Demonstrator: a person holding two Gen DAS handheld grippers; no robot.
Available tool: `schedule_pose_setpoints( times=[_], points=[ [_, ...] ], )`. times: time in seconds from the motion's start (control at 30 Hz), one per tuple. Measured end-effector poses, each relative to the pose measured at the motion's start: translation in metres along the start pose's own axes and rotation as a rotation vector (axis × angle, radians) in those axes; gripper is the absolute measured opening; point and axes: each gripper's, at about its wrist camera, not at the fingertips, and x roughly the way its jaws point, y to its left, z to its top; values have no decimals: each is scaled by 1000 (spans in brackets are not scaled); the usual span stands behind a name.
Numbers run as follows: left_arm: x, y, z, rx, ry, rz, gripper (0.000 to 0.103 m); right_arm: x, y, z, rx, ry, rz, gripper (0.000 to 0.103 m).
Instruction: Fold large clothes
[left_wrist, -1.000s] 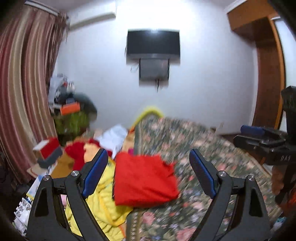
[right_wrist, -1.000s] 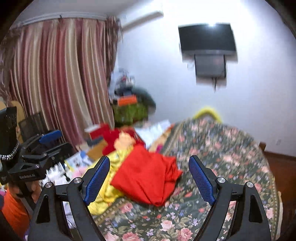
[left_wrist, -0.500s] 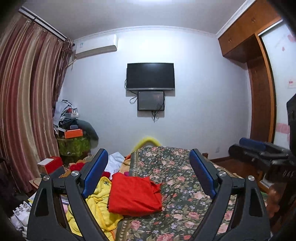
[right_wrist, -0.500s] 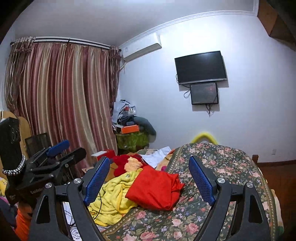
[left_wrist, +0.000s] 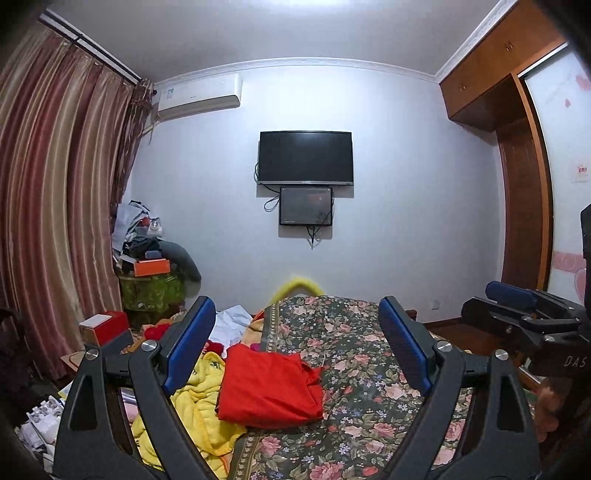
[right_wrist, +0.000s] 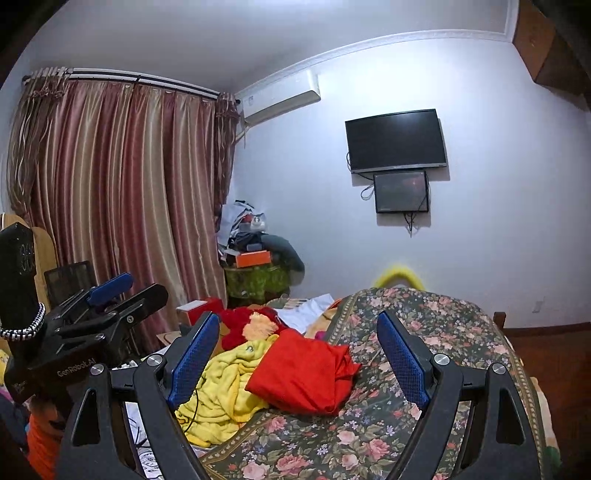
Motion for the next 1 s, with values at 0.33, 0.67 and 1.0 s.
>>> schedule_pose_setpoints(
  times=[0.33,0.67,1.0],
  points=[
    [3,-2,-6,-5,18,28,103,4,-2,-3,9,31,-46,96],
    [7,-8,-9,2,31,36,103,5,-5,-1,21,29,-82,103],
    [10,-14,-11,18,31,40,103,7,-6,-4,26,36,-85,103]
  ],
)
